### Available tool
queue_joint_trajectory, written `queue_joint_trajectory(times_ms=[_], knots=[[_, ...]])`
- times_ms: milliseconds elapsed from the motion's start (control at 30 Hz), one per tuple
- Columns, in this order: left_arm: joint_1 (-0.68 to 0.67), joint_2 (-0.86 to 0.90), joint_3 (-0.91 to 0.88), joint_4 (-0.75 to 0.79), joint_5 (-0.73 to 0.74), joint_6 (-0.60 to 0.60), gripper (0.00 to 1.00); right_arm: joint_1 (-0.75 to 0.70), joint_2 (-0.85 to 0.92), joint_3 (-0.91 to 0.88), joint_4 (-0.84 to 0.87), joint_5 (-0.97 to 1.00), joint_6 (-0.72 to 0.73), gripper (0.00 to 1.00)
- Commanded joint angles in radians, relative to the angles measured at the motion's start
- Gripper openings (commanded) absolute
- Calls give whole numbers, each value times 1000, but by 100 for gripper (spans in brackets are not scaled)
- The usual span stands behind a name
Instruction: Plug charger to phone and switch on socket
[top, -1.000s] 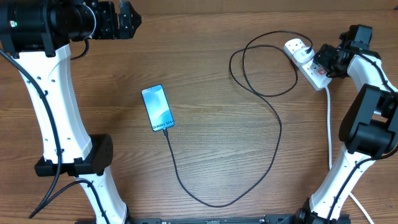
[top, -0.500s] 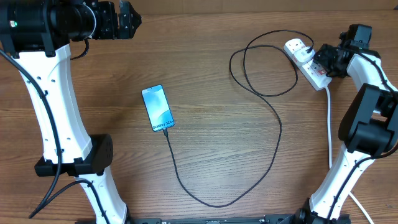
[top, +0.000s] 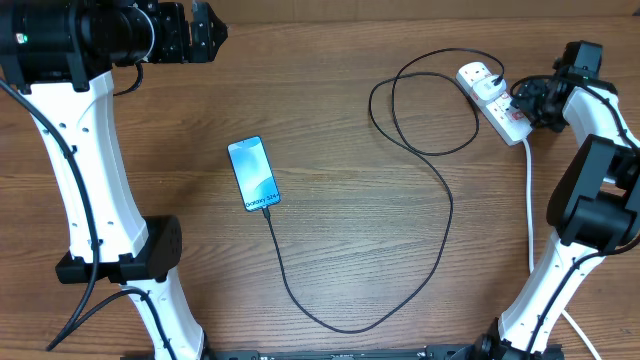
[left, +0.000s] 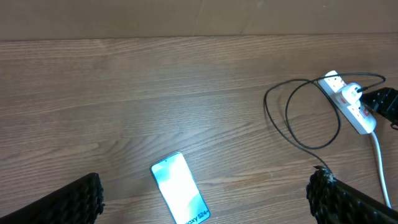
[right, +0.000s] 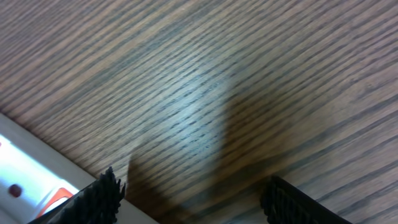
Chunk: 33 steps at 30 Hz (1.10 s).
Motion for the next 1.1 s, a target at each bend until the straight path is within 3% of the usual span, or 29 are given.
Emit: queue_joint_trajectory(times_ms=[0,333,1067], knots=[[0,-27,20,-2,15,-7,100,8,44,-19,-20,10,-21,72],[0,-27,20,-2,15,-6,100,9,42,102,-76,-113,-28,73],[2,-27,20,-2,14,-6,100,15,46,97,-109,-133,-48,72]])
